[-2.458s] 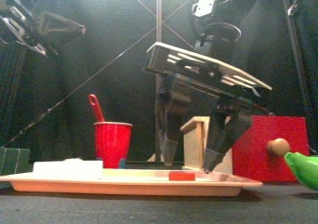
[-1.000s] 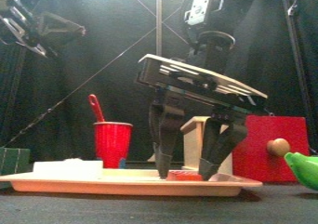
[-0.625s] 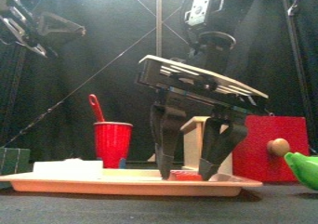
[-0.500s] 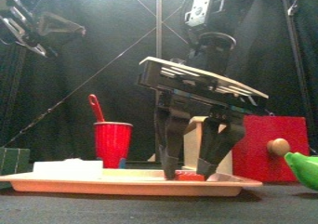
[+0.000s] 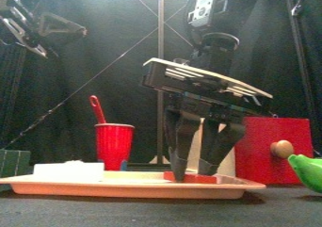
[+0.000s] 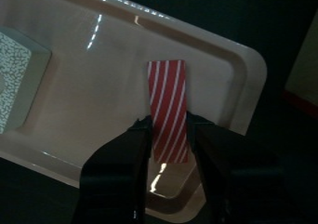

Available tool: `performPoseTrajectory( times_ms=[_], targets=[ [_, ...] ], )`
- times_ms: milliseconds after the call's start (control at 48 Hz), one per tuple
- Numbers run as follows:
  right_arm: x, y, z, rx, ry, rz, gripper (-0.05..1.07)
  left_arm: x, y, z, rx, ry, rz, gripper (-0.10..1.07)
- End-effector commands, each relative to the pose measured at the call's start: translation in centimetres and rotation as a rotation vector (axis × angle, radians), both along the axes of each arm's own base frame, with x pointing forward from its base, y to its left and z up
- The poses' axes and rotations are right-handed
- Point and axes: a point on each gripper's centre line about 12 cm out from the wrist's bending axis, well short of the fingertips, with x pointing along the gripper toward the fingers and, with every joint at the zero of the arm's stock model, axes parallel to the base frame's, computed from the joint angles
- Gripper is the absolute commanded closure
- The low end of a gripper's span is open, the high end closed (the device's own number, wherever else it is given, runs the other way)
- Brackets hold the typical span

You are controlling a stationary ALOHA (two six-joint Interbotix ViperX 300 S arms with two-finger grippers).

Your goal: Grab salmon

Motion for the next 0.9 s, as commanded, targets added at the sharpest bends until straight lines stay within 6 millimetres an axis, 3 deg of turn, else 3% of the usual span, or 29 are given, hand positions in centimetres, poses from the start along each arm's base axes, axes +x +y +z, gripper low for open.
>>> performPoseTrajectory(
  times_ms=[0,542,875],
  targets=[
    [0.3,-0.2,3.3,0.003,-0.072,0.004,0.36,0.1,0.1,0.5,0.001,-0.015,0.002,0.59],
    [0.3,-0.4,4.8,-0.028,-0.110,0.034,0.36,0.1,0.1,0.4,0.000,-0.014,0.001,0.59],
    [-1.0,-1.1,7.7,-0.039,-0.164,0.042,0.36,0.1,0.3,0.5,0.003,-0.015,0.014,0.59]
  ],
)
